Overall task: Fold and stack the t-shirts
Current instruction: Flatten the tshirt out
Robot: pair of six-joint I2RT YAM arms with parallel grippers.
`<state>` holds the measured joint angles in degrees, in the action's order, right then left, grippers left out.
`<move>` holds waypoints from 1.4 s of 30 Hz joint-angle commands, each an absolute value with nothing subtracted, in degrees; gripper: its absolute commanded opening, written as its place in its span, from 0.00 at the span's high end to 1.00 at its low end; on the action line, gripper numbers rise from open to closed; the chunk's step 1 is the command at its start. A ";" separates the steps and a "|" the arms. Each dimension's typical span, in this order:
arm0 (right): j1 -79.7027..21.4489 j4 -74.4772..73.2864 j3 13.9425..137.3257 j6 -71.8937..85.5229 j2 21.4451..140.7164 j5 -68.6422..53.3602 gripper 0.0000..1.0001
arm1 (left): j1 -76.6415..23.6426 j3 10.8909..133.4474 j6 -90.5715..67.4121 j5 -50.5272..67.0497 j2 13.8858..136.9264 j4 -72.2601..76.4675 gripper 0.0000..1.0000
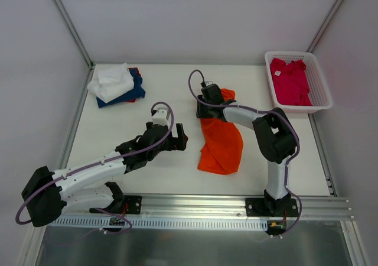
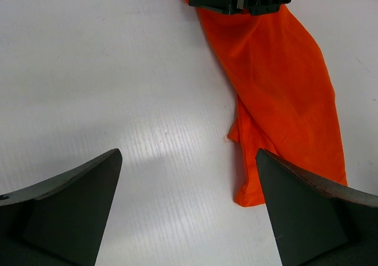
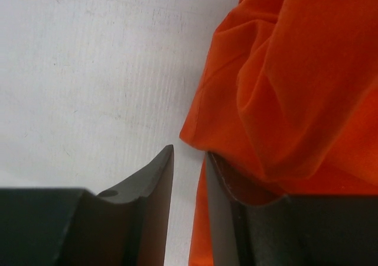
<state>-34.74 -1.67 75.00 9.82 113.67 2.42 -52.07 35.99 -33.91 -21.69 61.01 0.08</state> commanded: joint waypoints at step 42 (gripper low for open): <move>-31.55 -7.29 76.73 5.98 90.27 3.95 1.00 | -52.12 37.44 -38.93 -11.26 75.67 4.30 0.01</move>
<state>-32.01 -4.67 75.85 7.62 94.41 2.61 -52.07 35.88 -36.84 -15.22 73.87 0.93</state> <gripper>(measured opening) 0.012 0.991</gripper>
